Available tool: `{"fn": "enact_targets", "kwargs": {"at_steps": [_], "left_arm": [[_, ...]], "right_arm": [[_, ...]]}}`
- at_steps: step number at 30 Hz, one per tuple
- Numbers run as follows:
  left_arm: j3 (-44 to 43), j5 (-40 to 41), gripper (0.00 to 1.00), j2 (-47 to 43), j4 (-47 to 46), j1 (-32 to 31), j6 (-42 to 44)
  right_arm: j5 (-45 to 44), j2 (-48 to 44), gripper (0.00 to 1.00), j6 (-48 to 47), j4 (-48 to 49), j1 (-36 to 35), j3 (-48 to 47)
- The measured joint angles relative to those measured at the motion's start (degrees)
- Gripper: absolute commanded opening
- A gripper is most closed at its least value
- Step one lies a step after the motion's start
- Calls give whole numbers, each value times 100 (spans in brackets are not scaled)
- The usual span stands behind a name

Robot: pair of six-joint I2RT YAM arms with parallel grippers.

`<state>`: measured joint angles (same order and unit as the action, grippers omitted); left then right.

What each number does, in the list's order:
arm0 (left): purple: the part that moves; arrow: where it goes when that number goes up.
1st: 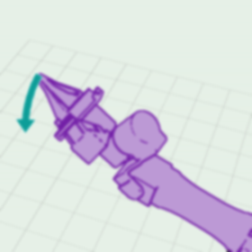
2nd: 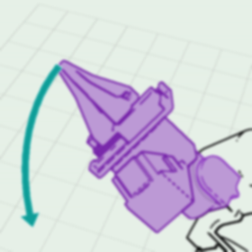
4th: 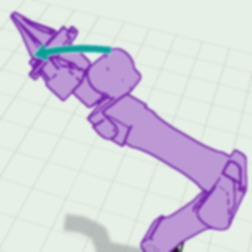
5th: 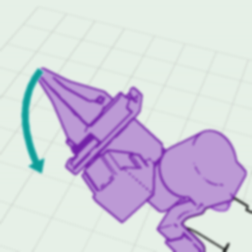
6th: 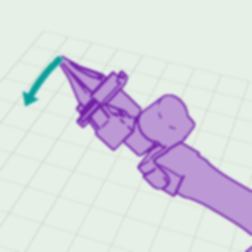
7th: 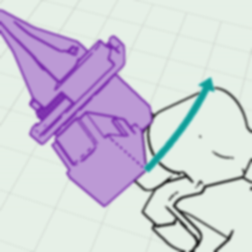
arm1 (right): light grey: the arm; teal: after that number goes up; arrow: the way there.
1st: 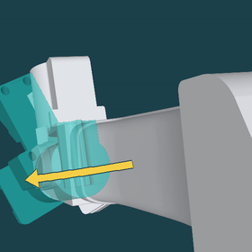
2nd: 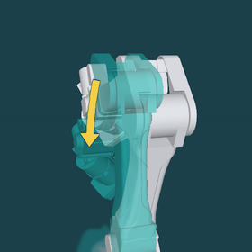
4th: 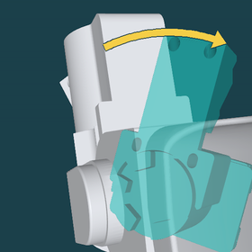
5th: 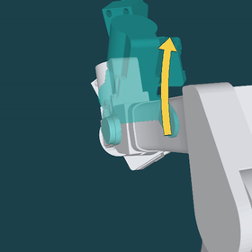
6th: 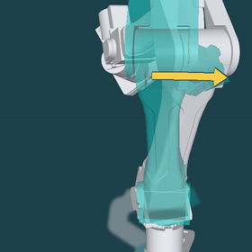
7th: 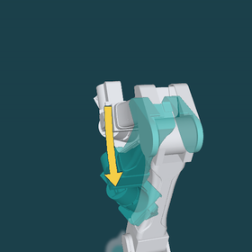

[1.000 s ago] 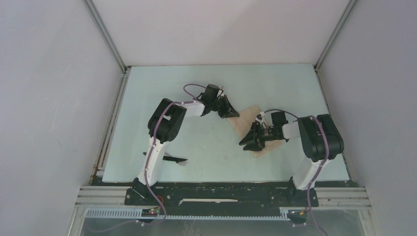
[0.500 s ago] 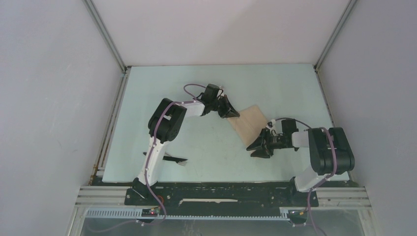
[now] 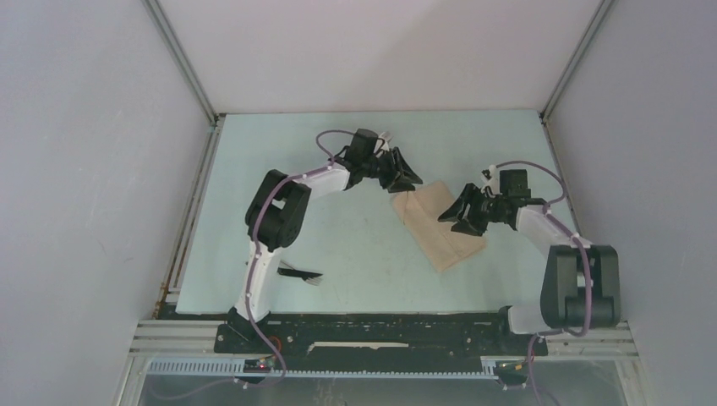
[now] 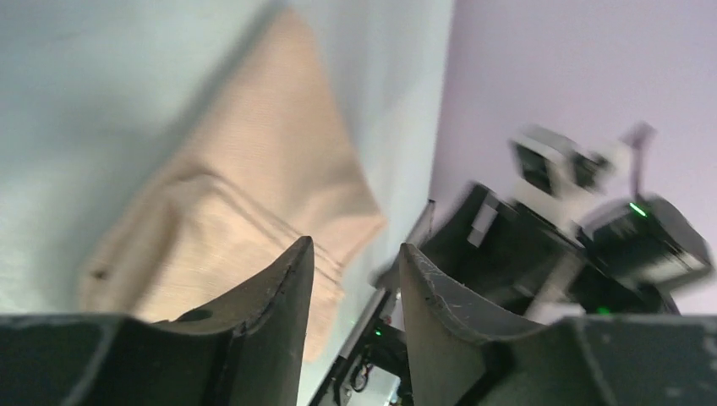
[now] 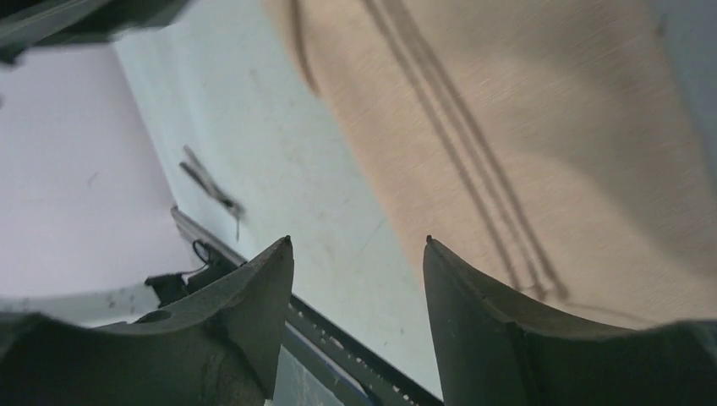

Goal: Fold the napkin into a case and place the utensils inside
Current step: Pick up the 2/3-rectangle-folded napkin from the center of the board.

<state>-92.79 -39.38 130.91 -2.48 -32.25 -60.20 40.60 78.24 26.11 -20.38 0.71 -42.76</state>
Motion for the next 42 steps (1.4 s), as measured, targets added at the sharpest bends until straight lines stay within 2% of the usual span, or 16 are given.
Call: {"fn": "enact_targets", "kwargs": {"at_steps": [5, 10, 19, 22, 26, 28, 31, 34, 38, 42], "left_arm": [[96, -144, 52, -946, 70, -26, 83], [654, -146, 52, -2006, 186, -24, 378], [2090, -39, 54, -2640, 678, -28, 872], [2459, 157, 58, -2883, 1027, -55, 1128], [2726, 520, 62, -3366, 1399, -201, 1480], [2844, 695, 62, -3630, 1484, -361, 1587], [2887, 931, 61, -3810, 1565, -634, 1687], [2887, 1084, 60, -3786, 1596, -826, 1698], [2881, 1237, 58, -3661, 1593, -852, 1692], [2879, 1272, 58, -3523, 1587, -839, 1659]], "right_arm": [[-586, 916, 62, -70, 0, -7, -289], [-1027, 1270, 61, -138, -48, -157, -286], [-1217, 1056, 62, 127, 398, -715, 109], [-1091, 828, 62, 511, 680, -1209, 439], [-894, 450, 66, 785, 481, -1784, 573], [-905, 85, 67, 745, 249, -1679, 544], [-1084, -411, 67, 522, -160, -957, 389], [-1287, -461, 66, 232, -433, -415, 116], [-994, -229, 68, 37, -520, -557, 15], [-699, -107, 78, 92, -444, -929, 223]]}}
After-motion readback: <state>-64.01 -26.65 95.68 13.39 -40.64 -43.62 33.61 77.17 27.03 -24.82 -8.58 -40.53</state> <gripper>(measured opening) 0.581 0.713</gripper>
